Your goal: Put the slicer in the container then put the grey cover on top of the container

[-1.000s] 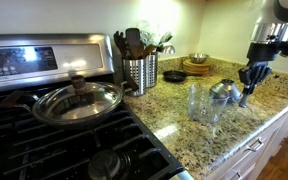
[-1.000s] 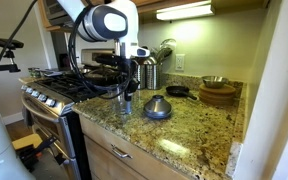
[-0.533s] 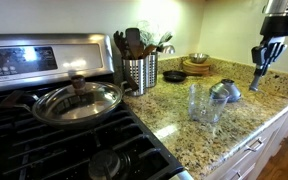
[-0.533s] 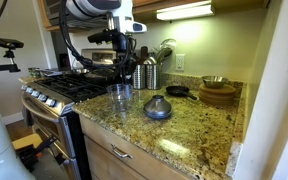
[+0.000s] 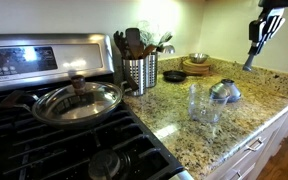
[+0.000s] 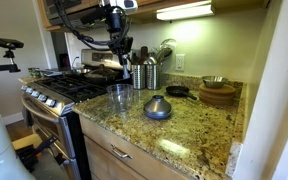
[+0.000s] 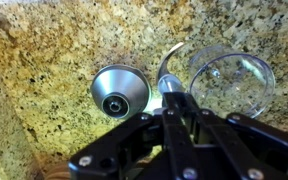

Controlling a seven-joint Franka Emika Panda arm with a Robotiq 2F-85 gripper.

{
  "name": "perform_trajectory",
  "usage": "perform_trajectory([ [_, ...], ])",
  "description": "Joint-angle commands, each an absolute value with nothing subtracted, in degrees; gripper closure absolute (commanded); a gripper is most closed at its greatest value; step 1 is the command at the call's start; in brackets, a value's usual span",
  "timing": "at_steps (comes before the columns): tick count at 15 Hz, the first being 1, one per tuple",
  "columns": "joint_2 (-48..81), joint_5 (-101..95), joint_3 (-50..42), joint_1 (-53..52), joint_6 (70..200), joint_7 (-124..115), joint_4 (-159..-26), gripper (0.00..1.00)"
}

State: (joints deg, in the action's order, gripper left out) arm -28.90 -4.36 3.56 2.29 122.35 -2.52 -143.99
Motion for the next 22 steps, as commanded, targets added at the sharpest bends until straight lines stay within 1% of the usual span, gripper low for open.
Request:
perform_trajectory([
  [1,-27.40,-6.38,5.53,0.29,120.76,-3.05,-141.10,0.92],
  [8,-20.47,-7.66,8.19,-2.78,122.67,-1.73,-137.02,0.92],
  [15,-14.32,-4.63,6.91,-5.05,124.94,3.94,-134.69,0.92],
  [22,-11.15,0.85,5.63,-5.35,126.73,11.16,-134.77,0.92],
])
